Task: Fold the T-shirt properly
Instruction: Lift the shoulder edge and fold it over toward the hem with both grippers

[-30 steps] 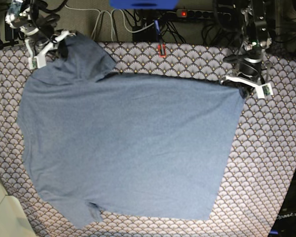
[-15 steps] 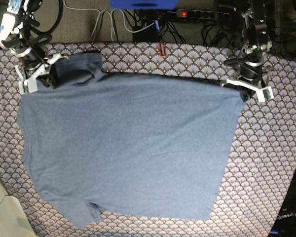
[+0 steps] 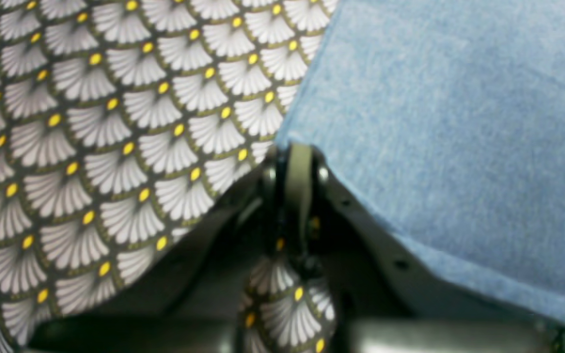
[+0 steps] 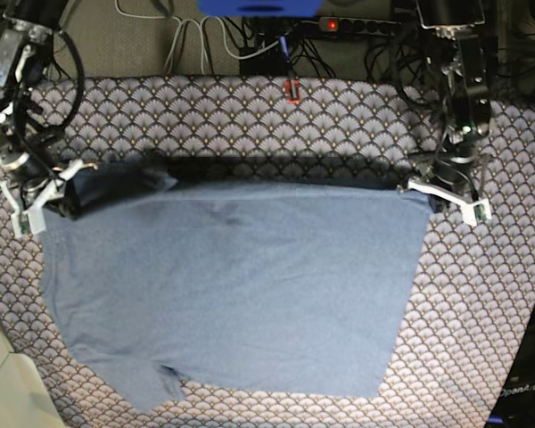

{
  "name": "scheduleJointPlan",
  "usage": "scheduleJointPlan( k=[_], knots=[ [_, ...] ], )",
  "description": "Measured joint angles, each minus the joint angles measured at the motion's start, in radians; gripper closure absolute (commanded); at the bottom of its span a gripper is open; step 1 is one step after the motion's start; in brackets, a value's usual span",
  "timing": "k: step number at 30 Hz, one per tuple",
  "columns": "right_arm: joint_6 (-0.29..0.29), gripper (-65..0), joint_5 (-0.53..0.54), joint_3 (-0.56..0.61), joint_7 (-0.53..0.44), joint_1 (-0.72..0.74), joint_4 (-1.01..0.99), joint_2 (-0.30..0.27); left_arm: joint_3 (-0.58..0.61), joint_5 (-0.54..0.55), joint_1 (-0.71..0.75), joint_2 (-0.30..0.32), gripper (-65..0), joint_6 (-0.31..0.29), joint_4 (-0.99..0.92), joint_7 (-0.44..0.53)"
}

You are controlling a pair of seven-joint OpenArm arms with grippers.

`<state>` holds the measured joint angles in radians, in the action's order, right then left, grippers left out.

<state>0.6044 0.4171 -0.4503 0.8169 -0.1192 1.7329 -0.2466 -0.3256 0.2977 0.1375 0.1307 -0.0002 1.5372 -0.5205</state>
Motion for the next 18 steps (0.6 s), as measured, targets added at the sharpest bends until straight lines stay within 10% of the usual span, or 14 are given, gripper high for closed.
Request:
scheduleJointPlan(
  k=[18],
  knots=[
    [0.001, 0.0, 0.005, 0.181, -0.013, 0.270, -0.315, -0.108, 0.007, 0.003, -0.222, 0.090, -0.3, -0.007, -0.162, 0.000]
  ],
)
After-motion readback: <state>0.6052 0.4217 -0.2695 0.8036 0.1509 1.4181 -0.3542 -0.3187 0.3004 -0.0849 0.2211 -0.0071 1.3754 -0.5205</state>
